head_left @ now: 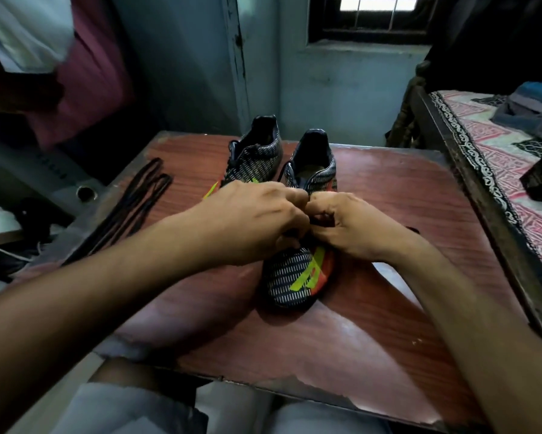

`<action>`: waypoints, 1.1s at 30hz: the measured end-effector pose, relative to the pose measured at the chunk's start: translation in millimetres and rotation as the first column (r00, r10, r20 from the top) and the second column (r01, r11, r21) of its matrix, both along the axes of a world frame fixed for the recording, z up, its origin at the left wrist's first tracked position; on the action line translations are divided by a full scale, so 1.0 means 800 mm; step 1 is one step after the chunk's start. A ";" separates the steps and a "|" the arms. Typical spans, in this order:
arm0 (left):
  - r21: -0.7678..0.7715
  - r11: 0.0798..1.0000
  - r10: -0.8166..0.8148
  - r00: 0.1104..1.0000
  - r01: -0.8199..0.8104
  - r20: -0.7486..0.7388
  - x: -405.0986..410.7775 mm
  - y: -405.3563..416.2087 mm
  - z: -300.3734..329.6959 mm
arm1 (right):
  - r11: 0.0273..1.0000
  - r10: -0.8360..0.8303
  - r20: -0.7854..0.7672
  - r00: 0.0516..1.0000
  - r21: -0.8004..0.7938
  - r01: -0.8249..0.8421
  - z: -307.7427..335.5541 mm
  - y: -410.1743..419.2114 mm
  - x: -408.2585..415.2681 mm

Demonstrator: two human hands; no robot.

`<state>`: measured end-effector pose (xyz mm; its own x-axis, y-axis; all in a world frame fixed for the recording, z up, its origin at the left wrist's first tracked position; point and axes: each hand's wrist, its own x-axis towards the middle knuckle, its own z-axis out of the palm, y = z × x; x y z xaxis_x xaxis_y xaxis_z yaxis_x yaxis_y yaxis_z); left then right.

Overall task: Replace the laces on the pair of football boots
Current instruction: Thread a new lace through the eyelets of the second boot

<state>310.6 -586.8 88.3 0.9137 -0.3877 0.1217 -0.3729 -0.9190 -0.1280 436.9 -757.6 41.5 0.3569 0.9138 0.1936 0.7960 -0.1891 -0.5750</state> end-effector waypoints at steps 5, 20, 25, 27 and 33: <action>-0.166 0.986 -0.002 0.990 -0.022 -0.139 0.010 0.007 -0.004 | 1.000 -0.006 -0.005 1.000 0.022 0.006 -0.003 0.002 0.001; -0.163 0.970 -0.216 0.942 0.178 -0.257 0.032 0.031 0.025 | 0.999 -0.042 -0.034 0.999 0.001 0.042 0.004 0.002 -0.006; -0.341 0.939 -0.156 0.932 0.038 -0.327 0.025 0.040 0.012 | 0.991 -0.116 -0.310 0.944 0.032 0.132 0.001 0.007 -0.014; -0.422 0.907 -0.170 0.915 0.000 -0.367 0.025 0.044 0.007 | 0.983 -0.160 -0.378 0.912 0.019 0.181 -0.003 0.013 -0.016; -0.643 0.759 -0.215 0.896 -0.097 -0.389 0.024 0.056 -0.005 | 0.982 -0.187 -0.291 0.938 -0.068 0.175 -0.007 0.016 -0.018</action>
<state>329.8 -542.0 84.2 0.9089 -0.4162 -0.0260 -0.3002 -0.6963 0.6520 422.9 -744.7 35.6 0.5525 0.8333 0.0188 0.5423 -0.3422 -0.7674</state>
